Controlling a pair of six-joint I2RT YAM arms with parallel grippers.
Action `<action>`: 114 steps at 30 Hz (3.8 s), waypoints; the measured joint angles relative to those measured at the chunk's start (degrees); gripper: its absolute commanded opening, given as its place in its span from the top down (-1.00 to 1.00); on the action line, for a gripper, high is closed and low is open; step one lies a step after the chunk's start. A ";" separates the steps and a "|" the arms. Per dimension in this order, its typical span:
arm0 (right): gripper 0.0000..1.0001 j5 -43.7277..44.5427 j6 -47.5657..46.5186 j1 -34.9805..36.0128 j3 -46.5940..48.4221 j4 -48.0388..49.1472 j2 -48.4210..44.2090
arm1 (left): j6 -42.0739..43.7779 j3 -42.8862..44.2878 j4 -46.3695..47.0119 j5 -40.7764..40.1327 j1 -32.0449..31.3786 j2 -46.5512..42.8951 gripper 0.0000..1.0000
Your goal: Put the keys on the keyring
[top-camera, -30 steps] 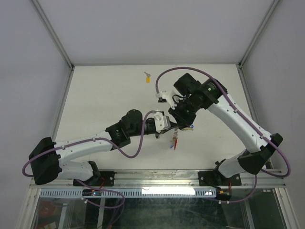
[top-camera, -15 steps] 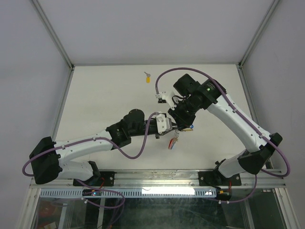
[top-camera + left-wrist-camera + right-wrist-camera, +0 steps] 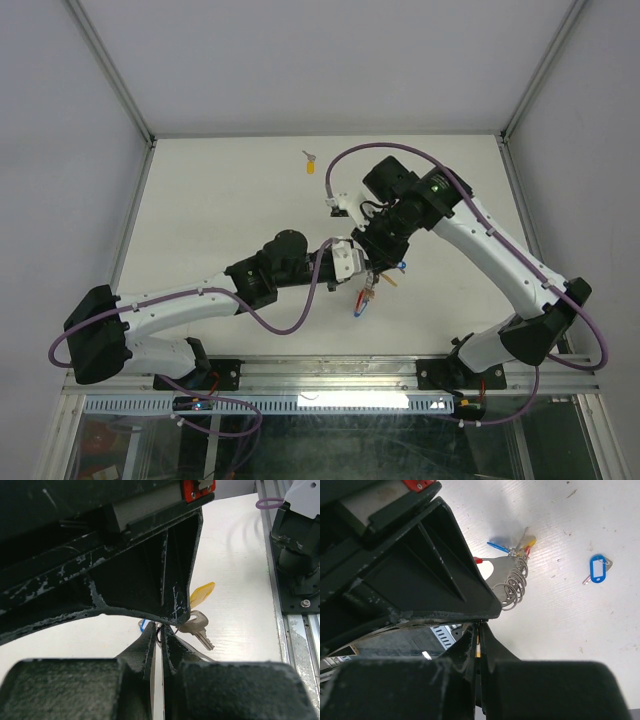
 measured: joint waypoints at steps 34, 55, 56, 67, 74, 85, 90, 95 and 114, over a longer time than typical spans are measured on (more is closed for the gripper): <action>0.04 11.13 30.97 -0.39 -40.63 52.33 -34.64 | -12.09 -17.55 20.13 -13.86 -0.37 -7.19 1.00; 0.09 -24.52 35.76 -19.54 -54.16 76.70 -33.62 | -15.56 -20.90 23.74 -3.56 7.63 -13.29 1.00; 0.09 -26.97 36.87 -19.74 -55.76 79.30 -33.38 | -15.63 -20.90 23.76 -3.02 8.11 -13.38 1.00; 0.10 -38.84 44.81 -19.82 -62.62 104.72 -28.11 | -16.72 -20.90 23.74 3.04 9.18 -13.46 1.00; 0.18 -40.89 46.80 -19.82 -62.86 111.01 -25.94 | -16.87 -20.87 23.74 4.35 9.18 -13.46 1.00; 0.23 -46.07 48.68 -19.80 -63.47 114.03 -23.91 | -16.90 -20.65 23.76 5.38 9.20 -13.42 1.00; 0.30 -46.53 48.81 -19.54 -63.71 114.44 -23.19 | -16.90 -20.39 23.76 5.49 9.18 -13.40 1.00; 0.42 -46.56 49.27 -18.58 -63.71 115.34 -22.56 | -16.90 -20.28 23.76 5.57 9.18 -13.38 1.00; 0.57 -46.75 48.50 -18.14 -63.71 111.99 -24.98 | -16.92 -20.09 23.69 5.90 9.18 -13.33 1.00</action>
